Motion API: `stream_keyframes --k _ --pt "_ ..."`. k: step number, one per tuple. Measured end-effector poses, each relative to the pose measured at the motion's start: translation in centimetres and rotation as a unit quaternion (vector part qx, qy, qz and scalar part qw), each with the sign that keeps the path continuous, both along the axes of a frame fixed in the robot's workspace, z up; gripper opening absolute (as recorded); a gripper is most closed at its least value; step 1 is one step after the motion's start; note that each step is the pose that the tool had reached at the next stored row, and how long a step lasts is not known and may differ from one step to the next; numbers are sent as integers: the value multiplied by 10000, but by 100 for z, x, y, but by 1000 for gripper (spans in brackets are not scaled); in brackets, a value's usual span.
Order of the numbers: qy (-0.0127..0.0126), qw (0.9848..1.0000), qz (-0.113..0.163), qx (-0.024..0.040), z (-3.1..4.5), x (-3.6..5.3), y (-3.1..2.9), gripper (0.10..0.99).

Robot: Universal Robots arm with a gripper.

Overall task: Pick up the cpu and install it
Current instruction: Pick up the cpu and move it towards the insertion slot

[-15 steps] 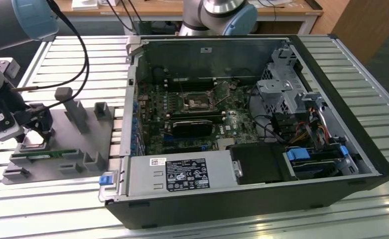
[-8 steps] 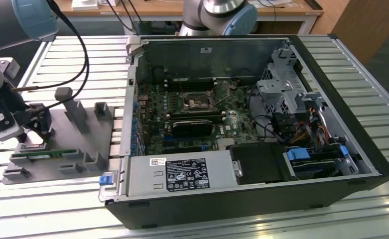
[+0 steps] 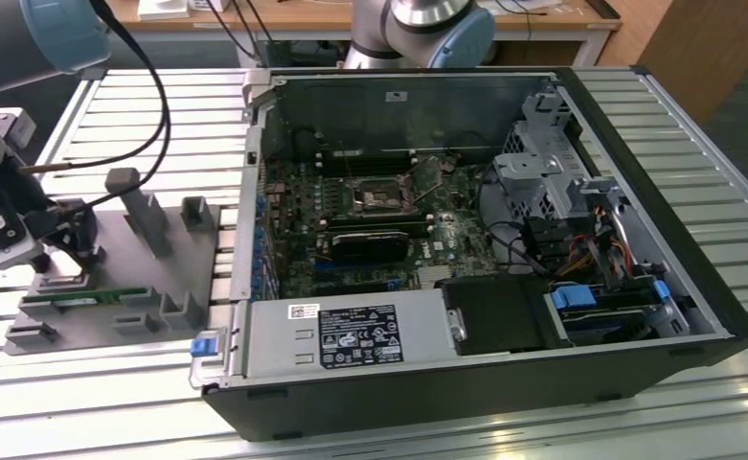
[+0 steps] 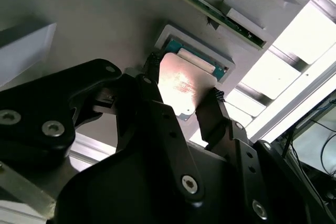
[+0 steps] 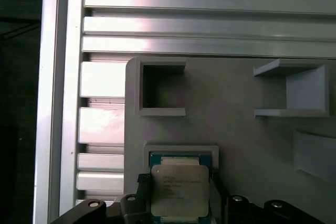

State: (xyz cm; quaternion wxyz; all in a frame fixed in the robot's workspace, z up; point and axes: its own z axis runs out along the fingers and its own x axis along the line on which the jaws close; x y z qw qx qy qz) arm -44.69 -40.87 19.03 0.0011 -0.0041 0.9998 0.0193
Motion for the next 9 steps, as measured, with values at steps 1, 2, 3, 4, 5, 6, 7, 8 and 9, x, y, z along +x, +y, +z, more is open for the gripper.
stream_keyframes --k 1,2,3,4,5,6,7,8,9 --pt "0 10000 0 0 14 0 0 533" --pt "0 10000 0 0 29 0 0 533" --pt "0 10000 0 0 44 0 0 533" --pt "0 10000 0 0 58 0 0 533" --pt "0 10000 0 0 70 0 0 533" --pt "0 10000 0 0 83 0 0 533" --pt "0 10000 0 0 97 0 0 533" --pt "0 10000 0 0 114 0 0 533" --pt "0 10000 0 0 128 0 0 533"
